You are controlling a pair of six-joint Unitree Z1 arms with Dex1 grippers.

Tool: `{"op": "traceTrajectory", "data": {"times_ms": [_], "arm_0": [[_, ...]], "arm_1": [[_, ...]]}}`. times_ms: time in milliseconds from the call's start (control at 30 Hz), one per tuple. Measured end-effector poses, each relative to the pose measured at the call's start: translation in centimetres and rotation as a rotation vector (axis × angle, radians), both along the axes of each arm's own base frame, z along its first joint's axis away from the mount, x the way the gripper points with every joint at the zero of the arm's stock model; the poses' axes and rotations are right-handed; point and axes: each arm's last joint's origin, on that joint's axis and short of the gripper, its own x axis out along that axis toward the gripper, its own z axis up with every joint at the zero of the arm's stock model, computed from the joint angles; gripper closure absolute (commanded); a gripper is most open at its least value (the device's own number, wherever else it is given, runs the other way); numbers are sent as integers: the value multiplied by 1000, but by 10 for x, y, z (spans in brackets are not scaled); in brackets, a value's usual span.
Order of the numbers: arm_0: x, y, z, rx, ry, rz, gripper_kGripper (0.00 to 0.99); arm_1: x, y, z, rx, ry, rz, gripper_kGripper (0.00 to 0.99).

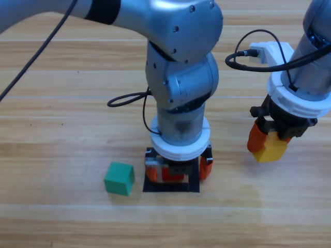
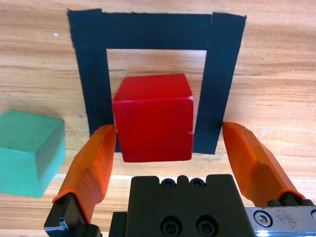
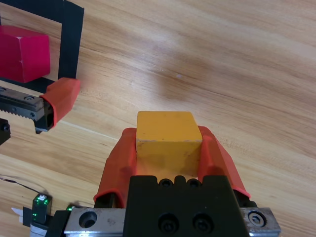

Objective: Stack the blocks in the rectangular block: red at the bottom, yellow in the middle, green on top

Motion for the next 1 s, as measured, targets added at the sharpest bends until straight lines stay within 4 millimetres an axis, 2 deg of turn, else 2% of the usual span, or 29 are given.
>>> {"op": "traceTrajectory", "data": {"times_ms": [300,400,500,600,667,767,867,933,1000], "arm_0": [[-3,-3,1,-5,-7,23,68],[-3,-3,11,-13,-32,35,67],[-4,1,47,-34,-82,68,67],[-8,10,104,-78,-148,95,59],[-15,20,141,-109,-190,104,53],[-28,41,177,-133,-229,111,57],[-44,67,194,-122,-250,130,57],[-59,89,199,-96,-250,150,57],[-73,108,201,-74,-245,143,57]], "arm_1": [[0,0,0,0,0,0,990],[0,0,0,0,0,0,990],[0,0,0,-1,-1,0,990],[0,0,0,-1,-1,0,990],[0,0,0,-1,-1,0,990],[0,0,0,-2,2,-8,990],[2,2,6,0,5,-32,990],[7,9,12,6,3,-46,990],[12,23,9,3,8,-39,990]]}}
